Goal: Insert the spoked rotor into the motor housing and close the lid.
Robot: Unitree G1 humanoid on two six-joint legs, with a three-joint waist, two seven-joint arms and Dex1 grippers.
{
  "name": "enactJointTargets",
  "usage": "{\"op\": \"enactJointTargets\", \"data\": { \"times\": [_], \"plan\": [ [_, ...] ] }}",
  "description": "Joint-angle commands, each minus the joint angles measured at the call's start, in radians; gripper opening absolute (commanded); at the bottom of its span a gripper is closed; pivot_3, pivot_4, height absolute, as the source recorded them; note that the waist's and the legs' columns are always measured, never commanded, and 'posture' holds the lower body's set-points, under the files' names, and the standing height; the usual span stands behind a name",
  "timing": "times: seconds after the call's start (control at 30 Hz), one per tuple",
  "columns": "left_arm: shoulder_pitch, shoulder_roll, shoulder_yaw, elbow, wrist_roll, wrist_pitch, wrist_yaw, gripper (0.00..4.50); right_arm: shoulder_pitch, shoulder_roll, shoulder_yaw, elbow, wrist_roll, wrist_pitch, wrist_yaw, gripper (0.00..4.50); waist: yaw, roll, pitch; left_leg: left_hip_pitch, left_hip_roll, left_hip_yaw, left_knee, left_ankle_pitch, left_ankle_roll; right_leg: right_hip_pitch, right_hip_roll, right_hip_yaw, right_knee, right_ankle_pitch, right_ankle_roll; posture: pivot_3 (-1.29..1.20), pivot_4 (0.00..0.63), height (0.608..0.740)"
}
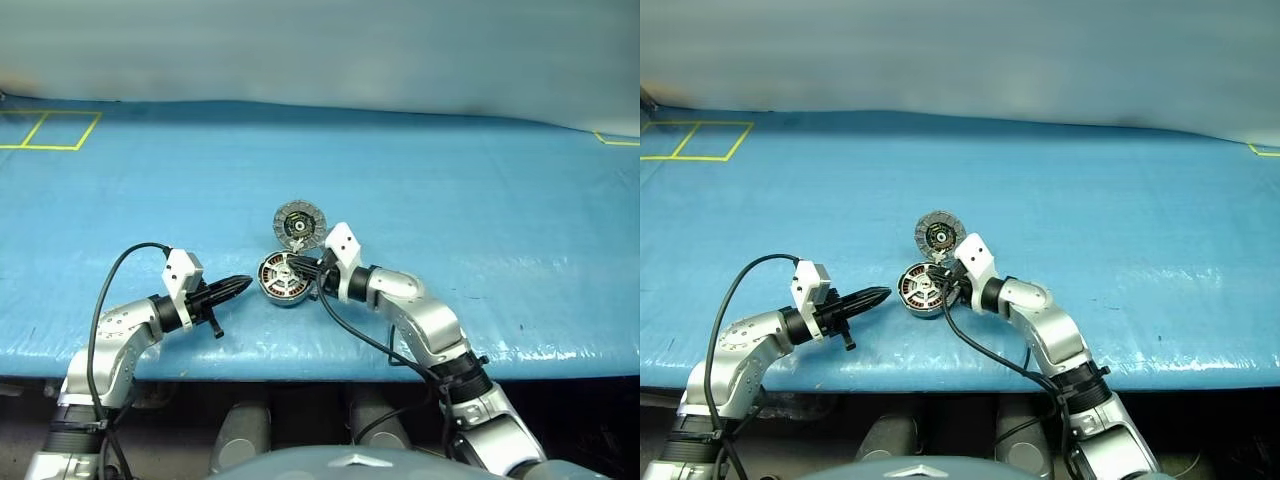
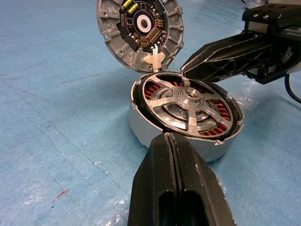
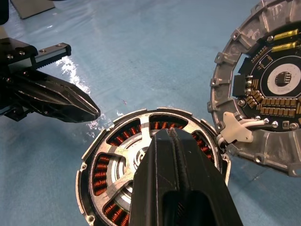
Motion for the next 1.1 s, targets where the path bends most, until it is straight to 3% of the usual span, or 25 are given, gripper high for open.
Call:
{"op": "enactJointTargets", "data": {
  "times": [0.03, 0.33, 0.7, 0.9, 1.1],
  "plan": [
    [-0.001, -0.002, 0.005, -0.044, -0.001, -0.018, 0.007, 0.0, -0.021, 0.013, 0.008, 0.004, -0.012, -0.017, -0.003, 0.03, -0.002, 0.0, 0.0, 0.0, 0.0, 0.0, 0.0, 0.0, 0.0, 0.0, 0.0, 0.0, 0.0, 0.0, 0.0, 0.0, 0.15, 0.74],
    [-0.006, -0.004, -0.003, -0.041, 0.0, -0.023, 0.011, 0.0, 0.003, -0.001, 0.064, 0.053, -0.089, 0.025, -0.04, 0.03, -0.009, 0.0, 0.0, 0.001, 0.0, 0.0, 0.0, 0.0, 0.0, 0.0, 0.0, 0.0, 0.0, 0.0, 0.0, 0.0, 0.15, 0.74],
    [-0.023, -0.003, -0.018, -0.029, 0.001, -0.023, 0.008, 0.0, -0.006, 0.043, 0.038, 0.074, -0.115, 0.078, -0.141, 0.03, -0.014, -0.001, -0.002, 0.003, 0.0, 0.0, 0.001, 0.0, 0.0, 0.002, 0.0, 0.0, 0.0, 0.0, 0.0, 0.0, 0.15, 0.74],
    [-0.026, -0.003, -0.019, -0.027, 0.002, -0.026, 0.009, 0.0, 0.006, 0.042, 0.065, 0.059, -0.124, 0.086, -0.121, 0.03, -0.016, -0.001, -0.002, 0.003, 0.002, 0.001, 0.001, 0.0, 0.0, 0.001, 0.001, 0.0, 0.0, 0.0, 0.0, 0.0, 0.15, 0.74],
    [-0.026, -0.004, -0.02, -0.025, 0.002, -0.028, 0.009, 0.0, 0.046, 0.044, 0.02, -0.054, -0.033, 0.021, -0.041, 0.03, -0.015, -0.001, -0.001, 0.002, 0.002, 0.001, 0.0, 0.0, 0.0, 0.001, 0.001, 0.0, 0.0, 0.0, 0.0, 0.0, 0.15, 0.74]
  ]
}}
